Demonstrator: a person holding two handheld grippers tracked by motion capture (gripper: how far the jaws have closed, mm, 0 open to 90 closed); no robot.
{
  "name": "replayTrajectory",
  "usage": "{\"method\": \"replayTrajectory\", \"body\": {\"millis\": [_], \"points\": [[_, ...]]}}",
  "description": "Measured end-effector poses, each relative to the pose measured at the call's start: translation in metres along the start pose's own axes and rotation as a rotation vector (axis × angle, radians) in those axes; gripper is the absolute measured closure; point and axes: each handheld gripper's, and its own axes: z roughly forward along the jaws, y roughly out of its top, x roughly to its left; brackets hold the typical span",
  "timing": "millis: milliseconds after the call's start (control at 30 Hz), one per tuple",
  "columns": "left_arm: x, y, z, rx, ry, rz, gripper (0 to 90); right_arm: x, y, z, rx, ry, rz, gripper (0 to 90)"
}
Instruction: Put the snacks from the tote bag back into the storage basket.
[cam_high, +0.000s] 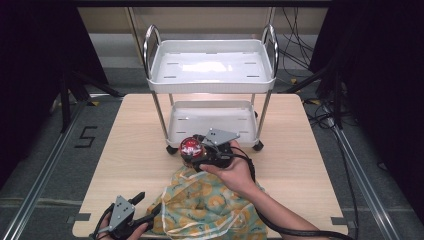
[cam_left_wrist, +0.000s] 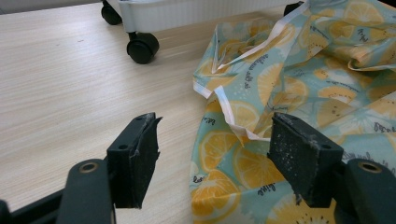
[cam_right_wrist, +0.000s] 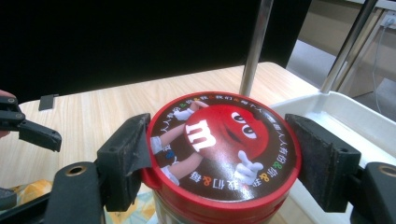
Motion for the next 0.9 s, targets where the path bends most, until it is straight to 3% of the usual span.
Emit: {"method": "replayTrajectory", "body": {"millis": [233,333,433,533,600,633,833,900], "points": [[0.0,0.0,-0.001,0.0,0.001,0.001,32.1,0.0,0.006,0.008,-0.009,0.0,0.003,26.7],[-0.001,0.0,0.0,-0.008,-0.001,-0.008,32.1,-0.001,0.005,0.01,0.015,0.004,-0.011,26.7],[-0.001,0.0,-0.001,-0.001,0.001,0.001,32.1,0.0,0.003,0.012,0.01,-0.006,0.02,26.7],[-0.001,0.0,-0.001,-0.001,0.003,-0.001,32.1,-0.003,0.002,0.015,0.009,-0.008,0.0,26.7],[-0.001,0.0,-0.001,-0.002,0.002,-0.001,32.2,-0.001,0.003,0.016,0.018,-0.006,0.027,26.7],[-0.001,0.0,-0.001,-0.003,0.002,-0.001,32.2,-0.003,0.003,0.017,0.01,-0.006,0.007,26.7],[-0.001,0.0,-0.001,-0.005,-0.001,0.0,32.2,-0.002,0.004,0.019,0.016,-0.01,0.028,26.7],[-0.001,0.0,-0.001,-0.006,-0.001,0.001,32.2,-0.003,0.004,0.021,0.015,-0.001,0.01,26.7]]}}
